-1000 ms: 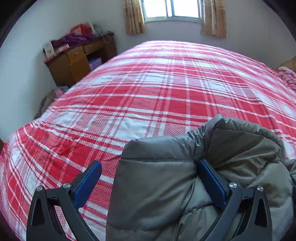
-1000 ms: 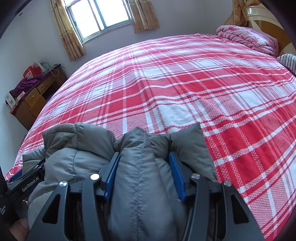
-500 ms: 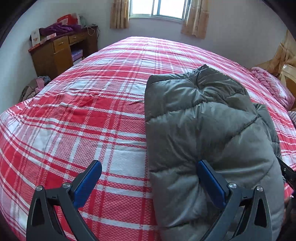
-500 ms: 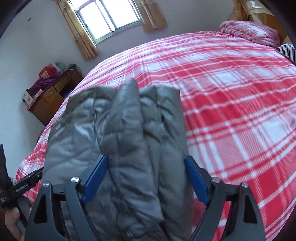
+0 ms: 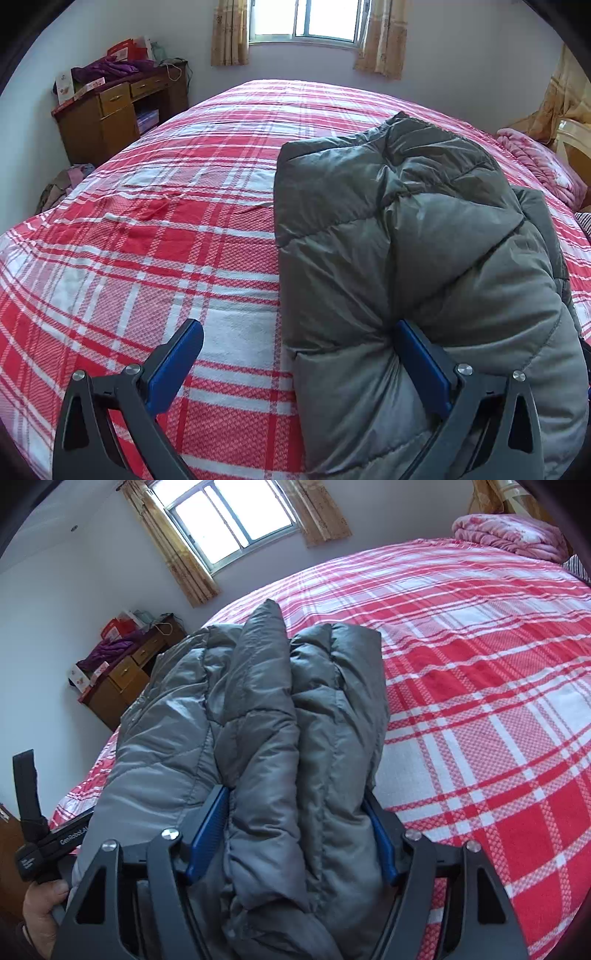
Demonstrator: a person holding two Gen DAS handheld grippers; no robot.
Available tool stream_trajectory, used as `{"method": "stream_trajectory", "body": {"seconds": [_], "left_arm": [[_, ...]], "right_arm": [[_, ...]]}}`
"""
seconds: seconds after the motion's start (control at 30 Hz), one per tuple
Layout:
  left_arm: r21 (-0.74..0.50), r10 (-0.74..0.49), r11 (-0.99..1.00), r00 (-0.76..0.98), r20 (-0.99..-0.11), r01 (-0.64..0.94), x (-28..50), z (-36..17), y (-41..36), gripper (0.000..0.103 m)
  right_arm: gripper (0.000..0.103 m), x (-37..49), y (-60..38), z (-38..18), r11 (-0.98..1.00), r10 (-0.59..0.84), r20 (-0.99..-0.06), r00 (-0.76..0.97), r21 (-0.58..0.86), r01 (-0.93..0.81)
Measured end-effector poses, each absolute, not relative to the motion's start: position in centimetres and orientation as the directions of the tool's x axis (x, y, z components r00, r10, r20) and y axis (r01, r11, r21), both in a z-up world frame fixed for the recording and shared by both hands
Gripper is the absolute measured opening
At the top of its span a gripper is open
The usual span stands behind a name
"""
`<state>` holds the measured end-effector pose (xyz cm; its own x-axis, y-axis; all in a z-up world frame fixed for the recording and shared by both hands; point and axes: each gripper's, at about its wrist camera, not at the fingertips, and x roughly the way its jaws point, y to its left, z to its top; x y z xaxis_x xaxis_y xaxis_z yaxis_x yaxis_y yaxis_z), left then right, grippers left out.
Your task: Fold large clothes
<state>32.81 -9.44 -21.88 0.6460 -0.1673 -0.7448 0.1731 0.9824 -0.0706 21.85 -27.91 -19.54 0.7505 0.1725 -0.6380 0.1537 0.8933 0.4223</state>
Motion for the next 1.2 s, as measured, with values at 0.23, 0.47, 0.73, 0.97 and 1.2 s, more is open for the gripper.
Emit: {"method": "stream_trajectory", "body": {"seconds": [0.23, 0.47, 0.73, 0.97, 1.2], "left_arm": [[-0.080, -0.183, 0.979, 0.645, -0.742, 0.187, 33.0, -22.0, -9.5, 0.102], [-0.139, -0.261, 0.961, 0.626, -0.735, 0.237, 33.1, -21.9, -10.8, 0.082], [-0.089, -0.310, 0.927, 0.612, -0.727, 0.365, 32.0, -20.5, -12.6, 0.031], [-0.120, -0.367, 0.910, 0.634, -0.681, 0.397, 29.6, -16.5, -10.0, 0.012], [-0.107, -0.383, 0.907, 0.693, -0.611, 0.407, 26.1, -11.9, -7.8, 0.011]], "right_arm": [[0.053, 22.6, -26.1, -19.3, 0.898, 0.254, -0.624, 0.739, 0.437, 0.059], [0.063, 23.7, -26.4, -19.9, 0.858, 0.312, -0.627, 0.714, 0.509, 0.072], [0.038, 25.0, -26.9, -20.7, 0.774, 0.446, -0.564, 0.695, 0.633, 0.016], [0.025, 21.8, -27.6, -18.7, 0.751, 0.474, -0.484, 0.736, 0.658, -0.052], [0.024, 18.8, -26.7, -15.1, 0.730, 0.508, -0.402, 0.762, 0.670, -0.132]]}}
